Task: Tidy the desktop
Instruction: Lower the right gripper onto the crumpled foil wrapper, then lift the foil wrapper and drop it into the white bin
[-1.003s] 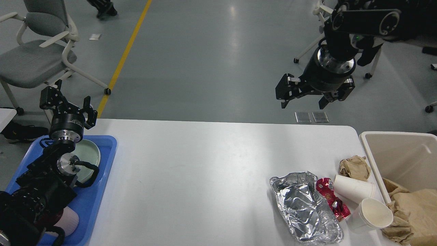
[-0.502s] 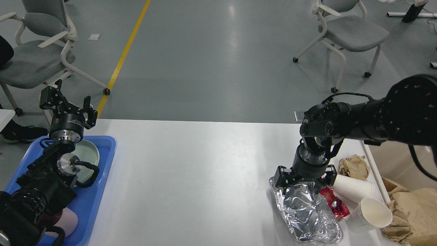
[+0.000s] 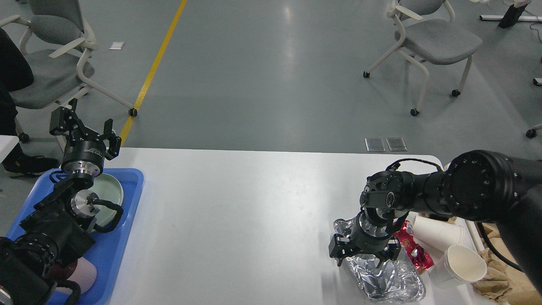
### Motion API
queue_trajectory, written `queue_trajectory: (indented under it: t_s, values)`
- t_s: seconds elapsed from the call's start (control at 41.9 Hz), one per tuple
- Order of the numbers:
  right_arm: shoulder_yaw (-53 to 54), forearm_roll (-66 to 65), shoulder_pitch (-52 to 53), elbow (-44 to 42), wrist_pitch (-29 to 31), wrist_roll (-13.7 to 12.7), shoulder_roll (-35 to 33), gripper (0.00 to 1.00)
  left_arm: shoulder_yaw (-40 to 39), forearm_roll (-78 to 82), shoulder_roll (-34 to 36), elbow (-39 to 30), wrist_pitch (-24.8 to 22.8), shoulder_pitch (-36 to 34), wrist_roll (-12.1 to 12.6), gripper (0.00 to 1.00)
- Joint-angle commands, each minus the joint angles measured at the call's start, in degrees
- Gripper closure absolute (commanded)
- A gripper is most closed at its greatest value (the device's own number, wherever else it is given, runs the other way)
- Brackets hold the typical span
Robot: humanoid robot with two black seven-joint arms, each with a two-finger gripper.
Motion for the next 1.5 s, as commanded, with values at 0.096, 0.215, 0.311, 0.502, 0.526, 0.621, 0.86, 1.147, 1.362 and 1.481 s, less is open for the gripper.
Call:
queue_trajectory:
  t_s: [0.096, 0.215, 0.311, 0.502, 0.526, 0.621, 0.86, 1.147, 1.362, 1.481]
  values:
    - [0.00, -1.04, -1.56, 0.60, -5.41, -0.08, 0.93, 0.29, 0.00, 0.00, 0.00, 0.00, 0.00, 0.01, 0.00, 0.03]
    - [-0.09, -2.89, -2.26, 1.13, -7.97, -0.08, 1.38, 0.51, 0.00, 0.00, 0.00, 0.00, 0.00, 0.01, 0.00, 0.03]
    - [0.00, -2.63, -2.09, 1.48, -9.47, -0.08, 1.38, 0.52, 0.00, 0.00, 0.00, 0.09, 0.00, 0.01, 0.00, 0.03]
    - [-0.09, -2.63, -1.12, 4.03, -9.03, -0.16, 1.11, 1.00, 0.00, 0.00, 0.00, 0.00, 0.00, 0.01, 0.00, 0.03]
    - [-0.09, -2.71, -1.03, 4.21, -8.94, -0.08, 1.11, 1.00, 0.00, 0.00, 0.00, 0.09, 0.00, 0.01, 0.00, 0.03]
    - [0.09, -2.72, -0.07, 4.56, -9.38, -0.08, 1.02, 1.00, 0.00, 0.00, 0.00, 0.00, 0.00, 0.01, 0.00, 0.03]
    - [4.48, -2.72, 9.59, 11.76, -9.47, -0.16, -1.78, 1.00, 0.00, 0.00, 0.00, 0.00, 0.00, 0.01, 0.00, 0.03]
    - [9.84, -2.63, 32.61, 23.98, -8.15, -0.08, -15.49, 1.00, 0.00, 0.00, 0.00, 0.00, 0.00, 0.01, 0.00, 0.03]
    - [9.14, -2.45, 47.47, 25.30, -4.29, -0.08, -22.96, 1.00, 0.00, 0.00, 0.00, 0.00, 0.00, 0.01, 0.00, 0.03]
    - [8.70, -2.80, 54.07, 24.60, -1.12, -0.16, -27.53, 1.00, 0.00, 0.00, 0.00, 0.00, 0.00, 0.01, 0.00, 0.03]
